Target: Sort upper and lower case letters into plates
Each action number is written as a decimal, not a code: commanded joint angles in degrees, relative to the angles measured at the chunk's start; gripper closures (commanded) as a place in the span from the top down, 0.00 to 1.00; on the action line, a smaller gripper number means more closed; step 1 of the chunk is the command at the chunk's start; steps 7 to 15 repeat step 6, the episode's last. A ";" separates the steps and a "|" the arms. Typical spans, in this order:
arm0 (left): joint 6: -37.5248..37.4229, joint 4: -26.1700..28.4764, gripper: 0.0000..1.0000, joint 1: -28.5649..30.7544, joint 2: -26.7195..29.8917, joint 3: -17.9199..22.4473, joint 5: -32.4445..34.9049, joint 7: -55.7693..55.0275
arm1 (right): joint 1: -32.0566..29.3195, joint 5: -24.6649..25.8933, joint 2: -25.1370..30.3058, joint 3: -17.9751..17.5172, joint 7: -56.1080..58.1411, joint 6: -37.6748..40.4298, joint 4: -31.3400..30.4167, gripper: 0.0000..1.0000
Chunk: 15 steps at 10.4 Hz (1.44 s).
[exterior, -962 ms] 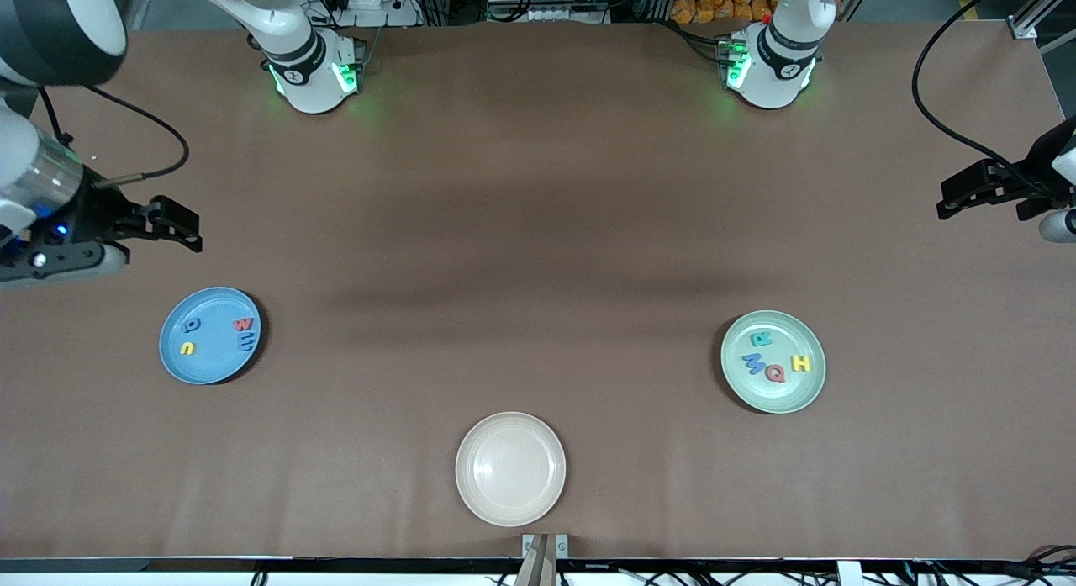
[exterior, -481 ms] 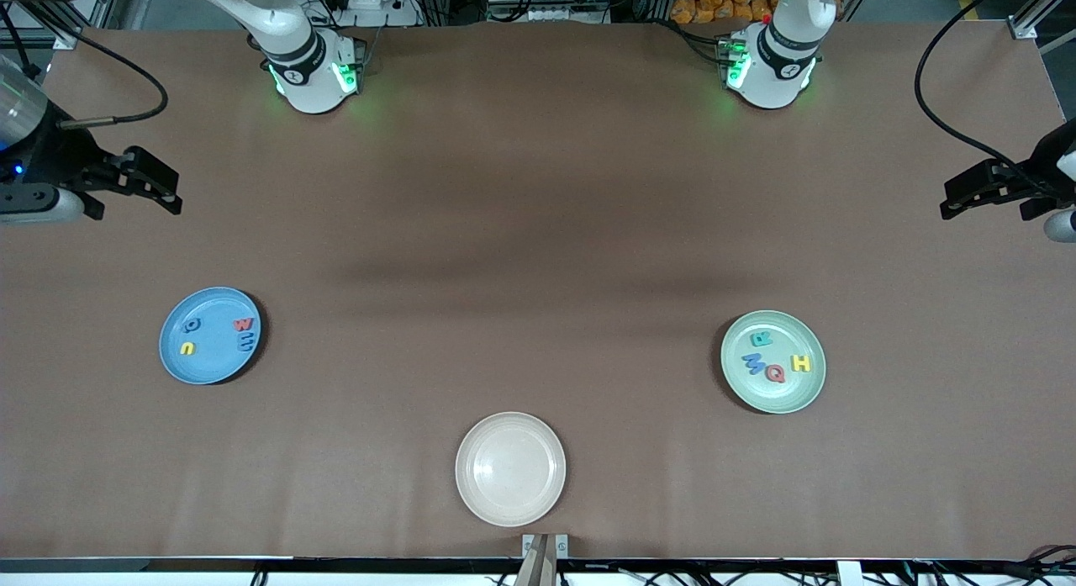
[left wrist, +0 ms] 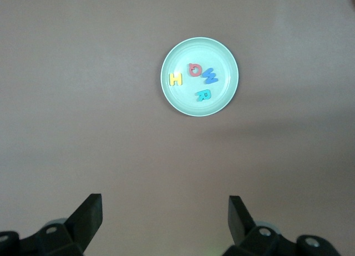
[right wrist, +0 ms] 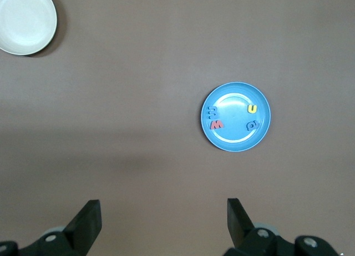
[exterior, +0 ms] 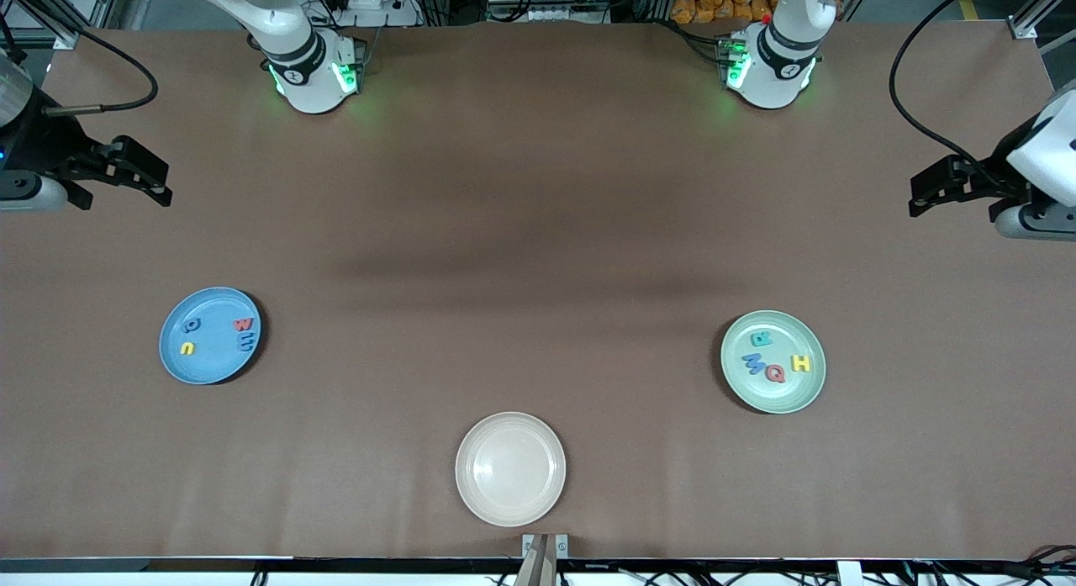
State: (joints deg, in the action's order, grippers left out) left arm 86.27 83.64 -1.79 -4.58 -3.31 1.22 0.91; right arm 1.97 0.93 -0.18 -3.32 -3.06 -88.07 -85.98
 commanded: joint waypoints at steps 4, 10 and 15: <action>0.47 -1.20 1.00 -0.49 0.36 0.76 1.06 0.32 | -0.21 0.66 0.62 -0.02 -1.07 0.97 0.55 1.00; 2.23 -1.11 1.00 -0.58 0.36 0.67 0.88 0.32 | -0.21 0.66 0.62 0.07 -0.98 0.97 0.55 1.00; 2.23 -1.11 1.00 -0.58 0.36 0.67 0.88 0.32 | -0.21 0.66 0.62 0.07 -0.98 0.97 0.55 1.00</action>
